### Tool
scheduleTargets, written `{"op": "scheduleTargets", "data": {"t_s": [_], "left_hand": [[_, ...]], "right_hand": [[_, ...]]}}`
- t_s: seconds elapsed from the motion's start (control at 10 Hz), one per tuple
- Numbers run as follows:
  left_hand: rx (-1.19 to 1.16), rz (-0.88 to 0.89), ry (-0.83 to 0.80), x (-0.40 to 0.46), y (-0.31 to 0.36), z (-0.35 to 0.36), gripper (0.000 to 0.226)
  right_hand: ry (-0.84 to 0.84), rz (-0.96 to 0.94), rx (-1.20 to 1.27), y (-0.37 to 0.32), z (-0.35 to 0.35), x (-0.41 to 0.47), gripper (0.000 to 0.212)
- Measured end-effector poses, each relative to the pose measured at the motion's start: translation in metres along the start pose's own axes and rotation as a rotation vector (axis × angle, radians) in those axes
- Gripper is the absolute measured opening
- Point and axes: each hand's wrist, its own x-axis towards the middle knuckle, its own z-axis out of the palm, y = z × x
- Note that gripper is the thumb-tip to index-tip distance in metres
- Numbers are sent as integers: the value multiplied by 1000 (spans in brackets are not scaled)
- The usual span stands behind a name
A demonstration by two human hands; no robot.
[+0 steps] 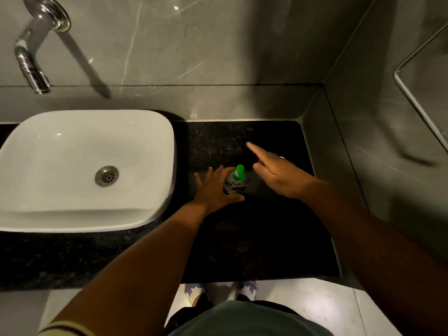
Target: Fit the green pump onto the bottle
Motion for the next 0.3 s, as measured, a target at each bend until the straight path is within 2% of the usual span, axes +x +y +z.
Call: {"op": "scheduleTargets", "data": {"t_s": [0.1,0.2,0.3], "left_hand": [[119,-42,-16,-16,-1,-11,96],[236,-70,52,-35,3,-24,81],[326,-74,105,-42,15,-49,77]], "right_hand": [[161,107,100,30,16,-25,61],[236,155,87,36,37,-45,55],[317,136,-77,19,45,-34,56]]}}
